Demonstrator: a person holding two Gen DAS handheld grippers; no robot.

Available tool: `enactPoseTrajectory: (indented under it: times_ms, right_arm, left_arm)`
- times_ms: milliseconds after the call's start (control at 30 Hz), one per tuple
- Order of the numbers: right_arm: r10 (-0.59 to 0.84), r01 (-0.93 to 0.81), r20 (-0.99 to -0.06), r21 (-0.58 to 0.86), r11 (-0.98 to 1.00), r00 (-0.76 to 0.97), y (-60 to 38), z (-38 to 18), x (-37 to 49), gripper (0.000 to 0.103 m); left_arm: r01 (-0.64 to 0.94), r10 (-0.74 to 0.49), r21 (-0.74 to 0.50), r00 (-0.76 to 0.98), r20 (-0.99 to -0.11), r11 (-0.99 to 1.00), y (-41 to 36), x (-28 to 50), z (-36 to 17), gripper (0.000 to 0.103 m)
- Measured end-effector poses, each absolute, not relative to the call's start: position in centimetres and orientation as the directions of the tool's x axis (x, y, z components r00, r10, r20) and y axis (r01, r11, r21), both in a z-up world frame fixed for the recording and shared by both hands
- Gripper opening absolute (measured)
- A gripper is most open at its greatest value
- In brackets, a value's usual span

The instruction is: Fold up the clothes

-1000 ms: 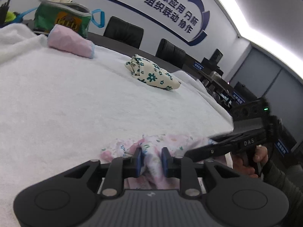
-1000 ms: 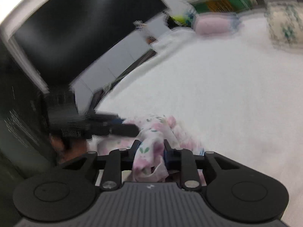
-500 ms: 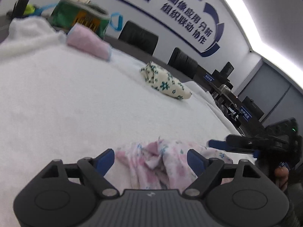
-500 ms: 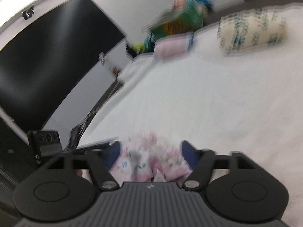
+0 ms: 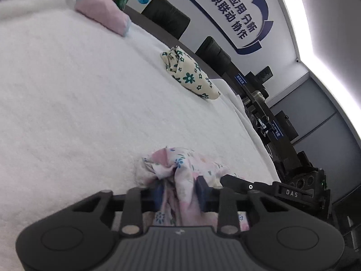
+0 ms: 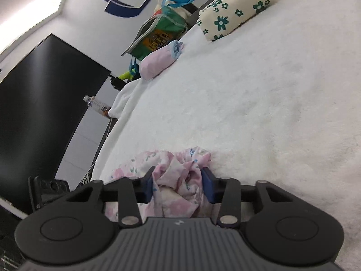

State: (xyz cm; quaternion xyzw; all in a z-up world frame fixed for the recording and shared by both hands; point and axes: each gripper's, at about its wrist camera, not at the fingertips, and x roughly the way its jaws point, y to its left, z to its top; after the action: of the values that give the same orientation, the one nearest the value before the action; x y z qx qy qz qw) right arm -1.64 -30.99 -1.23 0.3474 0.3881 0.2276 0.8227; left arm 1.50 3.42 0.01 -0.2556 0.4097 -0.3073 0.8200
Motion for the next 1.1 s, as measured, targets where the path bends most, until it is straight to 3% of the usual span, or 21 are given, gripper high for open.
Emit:
enactPoseTrajectory:
  times_ms: [67,133,200,233,333,400,500,633,867,1100]
  right_arm:
    - [0.648,-0.122,-0.476,0.743,0.658,0.595,-30.9,-0.9,-1.8,0.041]
    - [0.653,-0.151,-0.467,0.733,0.663,0.596,-30.8,-0.6,-2.2,0.041]
    - [0.654,-0.165,-0.467,0.725,0.668,0.596,-30.8,-0.5,-2.7,0.057]
    - [0.654,-0.165,-0.468,0.724,0.67,0.595,-30.8,-0.5,-2.8,0.058]
    - [0.663,-0.175,-0.458,0.73,0.66,0.592,-30.5,-1.0,-2.9,0.057]
    - [0.664,-0.191,-0.457,0.721,0.667,0.592,-29.9,-0.9,-2.9,0.03]
    - [0.681,-0.225,-0.445,0.716,0.661,0.582,-29.7,0.2,-3.1,0.02]
    - [0.708,-0.292,-0.363,0.727,0.622,0.606,-29.8,3.4,-3.5,0.019]
    - [0.688,-0.368,-0.278,0.68,0.634,0.671,-31.4,9.2,-2.3,0.019]
    - [0.616,-0.388,-0.239,0.595,0.704,0.75,-34.1,15.6,1.2,0.019]
  left_arm:
    - [0.29,-0.72,-0.682,0.47,-0.51,0.672,3.8,1.5,-0.1,0.024]
    - [0.285,-0.727,-0.693,0.465,-0.505,0.663,4.1,1.4,-0.2,0.031]
    - [0.254,-0.714,-0.696,0.475,-0.514,0.671,4.4,1.5,-0.6,0.05]
    - [0.27,-0.721,-0.693,0.466,-0.513,0.668,4.2,1.5,-0.7,0.05]
    - [0.328,-0.757,-0.692,0.409,-0.51,0.643,3.0,1.4,-0.8,0.042]
    - [0.323,-0.755,-0.693,0.409,-0.512,0.645,2.8,1.4,-0.6,0.027]
    - [0.3,-0.789,-0.747,0.401,-0.465,0.593,3.5,1.6,0.2,0.018]
    - [0.33,-0.801,-0.754,0.432,-0.415,0.569,3.7,1.2,3.6,0.018]
    - [0.416,-0.768,-0.662,0.484,-0.419,0.623,0.4,3.9,11.1,0.018]
    - [0.486,-0.776,-0.616,0.495,-0.392,0.621,-3.7,9.7,16.4,0.018]
